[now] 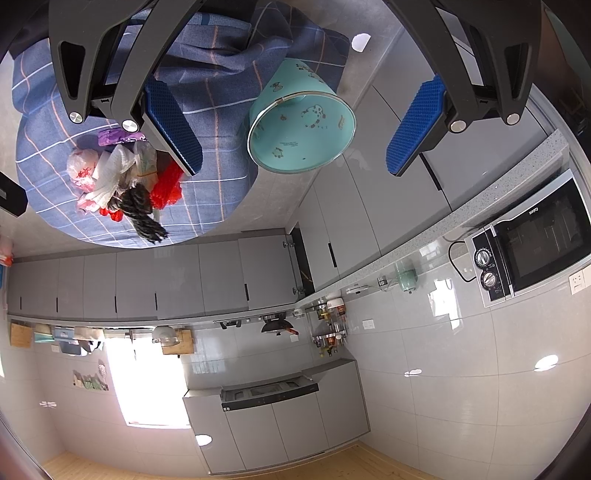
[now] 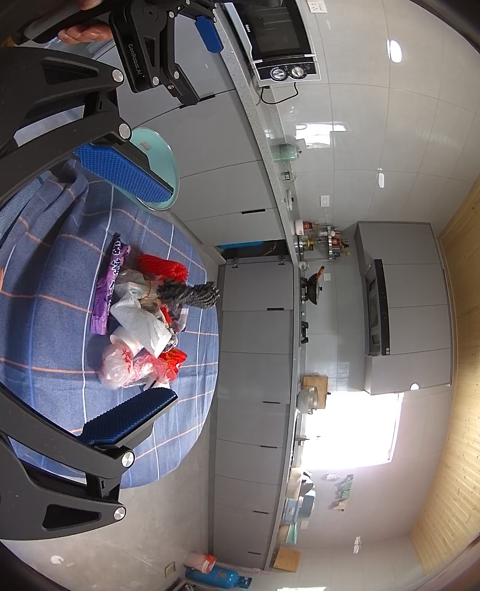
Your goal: Collect trash
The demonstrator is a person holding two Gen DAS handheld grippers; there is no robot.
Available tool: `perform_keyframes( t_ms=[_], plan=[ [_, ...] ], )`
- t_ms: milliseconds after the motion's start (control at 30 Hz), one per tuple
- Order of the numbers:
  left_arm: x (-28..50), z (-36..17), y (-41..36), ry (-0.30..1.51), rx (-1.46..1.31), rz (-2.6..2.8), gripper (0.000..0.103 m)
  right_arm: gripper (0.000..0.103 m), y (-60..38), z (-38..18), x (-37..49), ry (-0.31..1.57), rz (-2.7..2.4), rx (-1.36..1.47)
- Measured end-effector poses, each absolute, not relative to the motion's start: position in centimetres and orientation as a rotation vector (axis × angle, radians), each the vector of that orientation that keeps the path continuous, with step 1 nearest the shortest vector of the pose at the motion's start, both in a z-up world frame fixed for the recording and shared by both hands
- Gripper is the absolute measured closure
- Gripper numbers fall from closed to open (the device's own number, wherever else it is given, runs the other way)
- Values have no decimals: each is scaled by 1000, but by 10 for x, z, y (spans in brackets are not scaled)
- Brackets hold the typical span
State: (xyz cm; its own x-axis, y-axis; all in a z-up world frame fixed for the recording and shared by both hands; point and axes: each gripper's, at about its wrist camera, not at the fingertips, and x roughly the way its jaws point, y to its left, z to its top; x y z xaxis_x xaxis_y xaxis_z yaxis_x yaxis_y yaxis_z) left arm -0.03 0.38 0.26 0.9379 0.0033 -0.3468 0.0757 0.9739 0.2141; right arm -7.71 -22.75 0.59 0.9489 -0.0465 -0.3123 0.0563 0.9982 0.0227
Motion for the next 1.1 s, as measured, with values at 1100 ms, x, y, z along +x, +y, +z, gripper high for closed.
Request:
perform_keyframes(
  t_ms=[1100],
  plan=[
    [2,5,3,348,220,-48,5,5,-233,7,-73,299,-82,28]
  ],
)
